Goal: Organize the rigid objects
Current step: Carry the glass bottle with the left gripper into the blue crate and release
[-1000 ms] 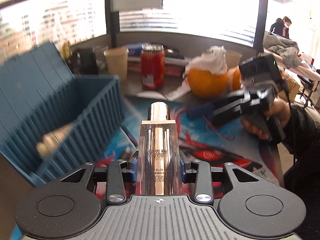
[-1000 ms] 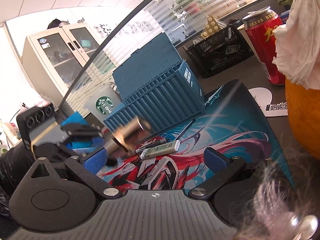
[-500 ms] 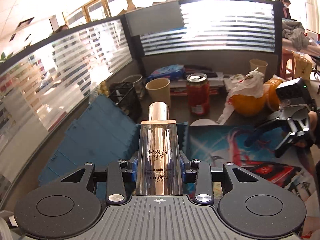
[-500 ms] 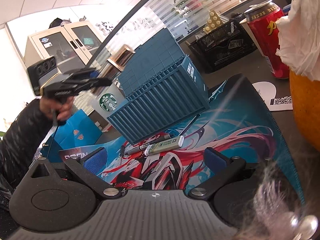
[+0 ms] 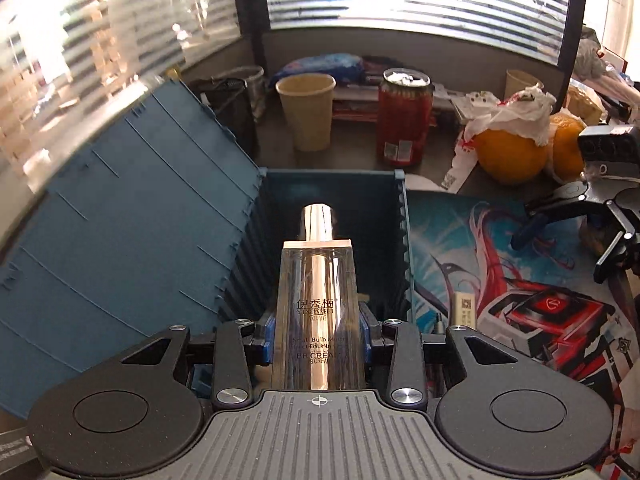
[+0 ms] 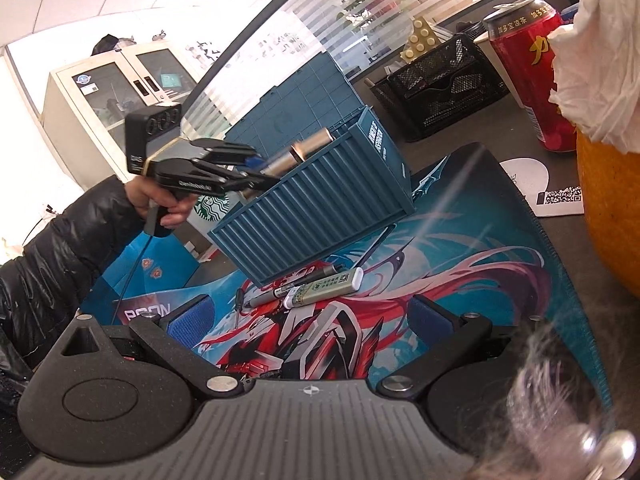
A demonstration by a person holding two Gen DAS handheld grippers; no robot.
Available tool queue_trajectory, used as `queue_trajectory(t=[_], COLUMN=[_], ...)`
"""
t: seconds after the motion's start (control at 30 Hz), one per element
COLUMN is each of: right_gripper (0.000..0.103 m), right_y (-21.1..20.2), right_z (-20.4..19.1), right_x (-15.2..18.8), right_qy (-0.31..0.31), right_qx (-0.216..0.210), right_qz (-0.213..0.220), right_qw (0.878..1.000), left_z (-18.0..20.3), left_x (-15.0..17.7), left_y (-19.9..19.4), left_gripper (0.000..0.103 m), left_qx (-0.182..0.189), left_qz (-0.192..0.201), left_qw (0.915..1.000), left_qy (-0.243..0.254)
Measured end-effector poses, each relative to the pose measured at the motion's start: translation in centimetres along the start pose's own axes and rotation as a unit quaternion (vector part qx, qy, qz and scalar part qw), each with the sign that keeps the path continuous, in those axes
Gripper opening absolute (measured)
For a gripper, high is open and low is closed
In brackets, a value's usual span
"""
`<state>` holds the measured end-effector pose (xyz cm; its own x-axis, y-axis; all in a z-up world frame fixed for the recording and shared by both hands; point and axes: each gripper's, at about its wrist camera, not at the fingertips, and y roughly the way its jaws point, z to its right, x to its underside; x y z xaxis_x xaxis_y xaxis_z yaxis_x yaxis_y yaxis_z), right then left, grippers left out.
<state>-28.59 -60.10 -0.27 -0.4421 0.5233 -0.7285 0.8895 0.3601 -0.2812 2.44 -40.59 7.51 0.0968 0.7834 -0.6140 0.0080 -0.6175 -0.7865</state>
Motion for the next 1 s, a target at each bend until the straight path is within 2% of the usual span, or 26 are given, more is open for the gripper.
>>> queue_trajectory(t=[0.23,0.43,0.6,0.73,0.83,1.0], right_gripper=[0.103,0.103,0.103,0.103,0.103,0.103], right_y=[0.0,-0.1,-0.1,-0.1,-0.1,-0.2], right_z=[0.0,0.0,0.1,0.1,0.0,0.1], right_x=[0.1,0.1,0.1,0.1,0.1,0.2], right_qy=[0.002,0.003,0.005,0.005,0.005,0.007], right_qx=[0.001,0.002,0.001,0.001,0.003,0.0], right_qz=[0.001,0.002,0.004,0.003,0.003,0.005], right_qw=[1.0,1.0,1.0,1.0,1.0,1.0], left_z=[-0.9,-2.4,-2.9,-3.1,-3.6,-3.4], left_x=[-0.4,-1.1,-2.3,-3.5,-4.0,-3.8], left_y=[1.5,2.5,3.6,4.8,5.4,5.2], left_gripper=[0.035,0.035,0.035,0.039,0.039,0.04], left_qx=[0.026,0.065,0.095,0.093,0.109,0.104], left_qz=[-0.036,-0.062,-0.095,-0.124,-0.145,-0.135], left_qw=[0.999,0.9952,0.99,0.9869,0.9809,0.983], left_qy=[-0.012,-0.04,-0.043,-0.045,-0.07,-0.068])
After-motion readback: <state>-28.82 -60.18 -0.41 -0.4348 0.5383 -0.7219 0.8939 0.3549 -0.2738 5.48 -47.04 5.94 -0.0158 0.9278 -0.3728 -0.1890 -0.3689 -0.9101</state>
